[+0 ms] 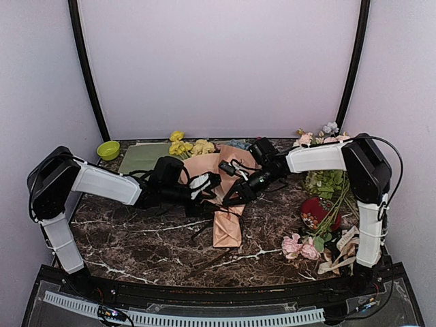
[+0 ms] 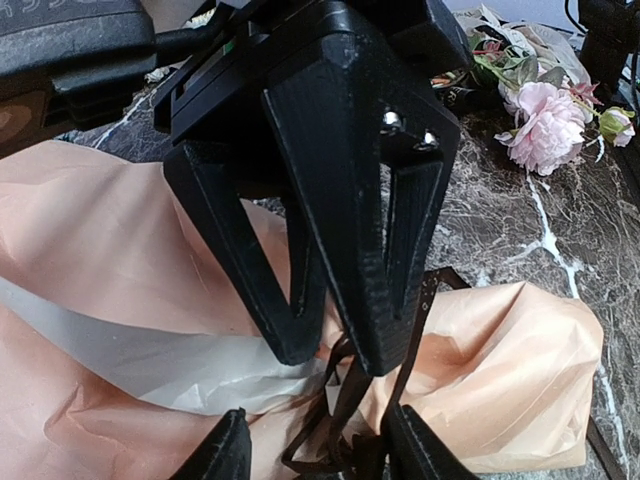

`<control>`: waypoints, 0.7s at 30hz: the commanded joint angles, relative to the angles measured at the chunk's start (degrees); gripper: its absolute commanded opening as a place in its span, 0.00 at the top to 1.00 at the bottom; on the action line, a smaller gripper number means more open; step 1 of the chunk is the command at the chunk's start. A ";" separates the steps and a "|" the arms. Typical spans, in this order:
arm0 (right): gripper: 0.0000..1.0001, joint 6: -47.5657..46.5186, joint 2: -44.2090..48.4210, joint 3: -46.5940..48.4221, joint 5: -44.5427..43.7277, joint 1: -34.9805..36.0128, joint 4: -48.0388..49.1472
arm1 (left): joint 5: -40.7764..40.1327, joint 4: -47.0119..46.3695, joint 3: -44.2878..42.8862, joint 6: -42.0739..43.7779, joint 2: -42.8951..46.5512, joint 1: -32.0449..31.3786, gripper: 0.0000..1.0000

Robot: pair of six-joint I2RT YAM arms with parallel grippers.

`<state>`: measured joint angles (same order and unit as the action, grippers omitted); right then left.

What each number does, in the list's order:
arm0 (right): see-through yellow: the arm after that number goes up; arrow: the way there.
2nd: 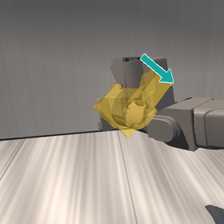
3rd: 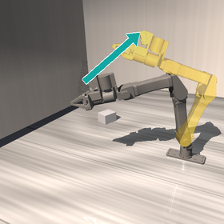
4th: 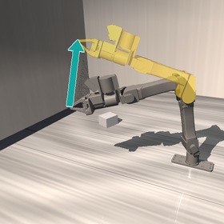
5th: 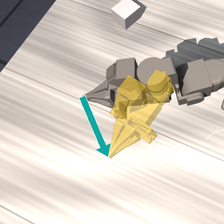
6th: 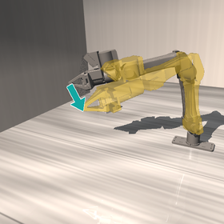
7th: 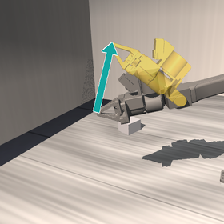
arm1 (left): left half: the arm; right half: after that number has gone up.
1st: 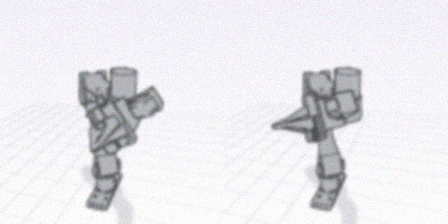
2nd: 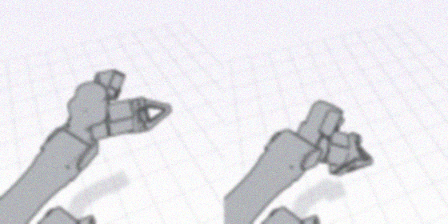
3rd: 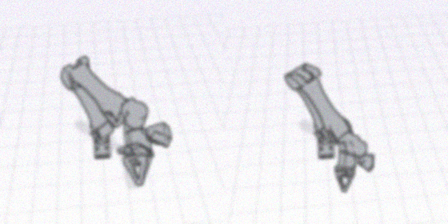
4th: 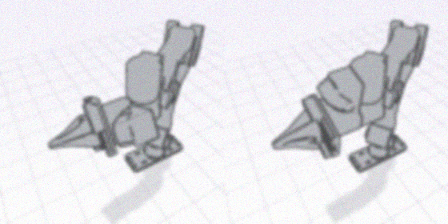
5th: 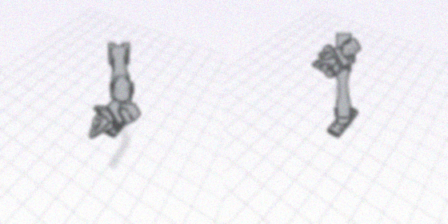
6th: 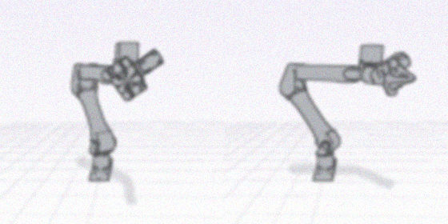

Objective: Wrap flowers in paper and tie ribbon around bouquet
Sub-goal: Pick up the right side of the half-tied ribbon from the folded bouquet.

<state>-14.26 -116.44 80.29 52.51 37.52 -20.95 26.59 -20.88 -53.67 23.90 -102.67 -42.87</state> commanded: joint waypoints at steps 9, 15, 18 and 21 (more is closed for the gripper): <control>0.73 0.11 -2.09 0.57 0.88 1.15 -0.23 | -0.50 -0.41 -0.21 -1.18 -0.86 0.07 0.53; 0.89 -0.13 -2.29 1.09 1.07 1.32 -1.02 | 0.03 -0.82 -0.25 -1.51 -0.95 0.07 0.54; 0.94 -0.15 -1.60 1.16 0.73 1.27 -1.02 | 0.28 -1.20 -0.08 -1.73 -0.75 0.05 0.54; 0.96 0.01 -0.60 1.16 0.58 1.24 -0.82 | 1.66 -1.35 -0.01 -0.96 -0.60 -0.17 0.52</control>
<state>-14.35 -118.19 80.36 52.86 38.35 -22.35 26.55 -21.19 -53.67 22.92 -103.50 -42.87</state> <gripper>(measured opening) 0.053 0.472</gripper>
